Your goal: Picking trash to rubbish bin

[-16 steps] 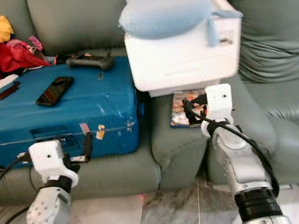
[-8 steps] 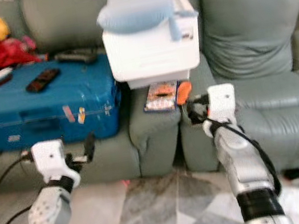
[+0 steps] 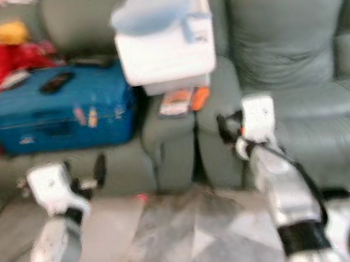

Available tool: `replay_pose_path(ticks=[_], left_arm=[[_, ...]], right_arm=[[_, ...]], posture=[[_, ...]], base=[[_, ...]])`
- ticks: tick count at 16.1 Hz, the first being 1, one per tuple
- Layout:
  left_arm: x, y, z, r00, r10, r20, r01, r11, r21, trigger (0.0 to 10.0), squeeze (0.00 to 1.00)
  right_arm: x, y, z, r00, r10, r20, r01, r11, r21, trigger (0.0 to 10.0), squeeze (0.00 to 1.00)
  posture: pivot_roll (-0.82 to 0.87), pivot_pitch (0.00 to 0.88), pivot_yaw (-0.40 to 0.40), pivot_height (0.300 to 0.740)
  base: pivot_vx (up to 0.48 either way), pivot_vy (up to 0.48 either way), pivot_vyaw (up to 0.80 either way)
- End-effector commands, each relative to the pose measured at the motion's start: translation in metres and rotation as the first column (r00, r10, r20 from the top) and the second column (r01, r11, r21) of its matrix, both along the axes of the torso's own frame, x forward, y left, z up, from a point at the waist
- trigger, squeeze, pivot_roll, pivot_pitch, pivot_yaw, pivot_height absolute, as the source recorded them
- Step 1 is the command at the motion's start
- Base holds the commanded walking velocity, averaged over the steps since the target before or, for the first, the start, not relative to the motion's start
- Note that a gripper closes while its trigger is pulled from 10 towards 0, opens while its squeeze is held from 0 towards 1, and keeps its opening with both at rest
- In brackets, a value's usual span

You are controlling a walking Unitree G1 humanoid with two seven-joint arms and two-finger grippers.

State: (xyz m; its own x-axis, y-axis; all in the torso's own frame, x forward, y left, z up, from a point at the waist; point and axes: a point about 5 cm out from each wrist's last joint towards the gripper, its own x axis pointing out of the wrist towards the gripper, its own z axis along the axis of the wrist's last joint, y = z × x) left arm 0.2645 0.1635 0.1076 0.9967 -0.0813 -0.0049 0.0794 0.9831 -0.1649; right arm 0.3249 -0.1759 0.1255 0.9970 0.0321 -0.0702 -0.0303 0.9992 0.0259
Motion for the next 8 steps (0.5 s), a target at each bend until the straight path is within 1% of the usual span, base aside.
replay_pose_path(ticks=[1, 5, 8], left_arm=[[0.0036, -0.0008, 0.0078, 0.999, -0.016, 0.029, 0.017, 1.0, -0.008, 10.0, 0.0], [0.0023, -0.0041, 0.0105, 0.998, -0.039, 0.046, 0.041, 0.998, -0.037, 10.0, 0.0], [0.0025, -0.0037, 0.01, 0.999, -0.033, 0.042, 0.035, 0.999, -0.038, 10.0, 0.0]], right_arm=[[0.0019, 0.0011, 0.0055, 1.0, -0.002, 0.018, 0.002, 1.0, 0.0, 10.0, 0.0], [0.0021, 0.0015, 0.006, 1.0, 0.002, 0.02, -0.002, 1.0, -0.001, 10.0, 0.0], [0.0029, 0.0009, 0.0065, 1.0, 0.003, 0.021, -0.003, 1.0, -0.003, 10.0, 0.0]], posture=[[0.05, 0.011, -0.009, 0.74], [0.05, 0.011, -0.011, 0.74], [0.05, 0.01, -0.013, 0.74]], base=[[0.0, 0.0, 0.0], [0.0, 0.0, 0.0], [0.0, 0.0, 0.0]])
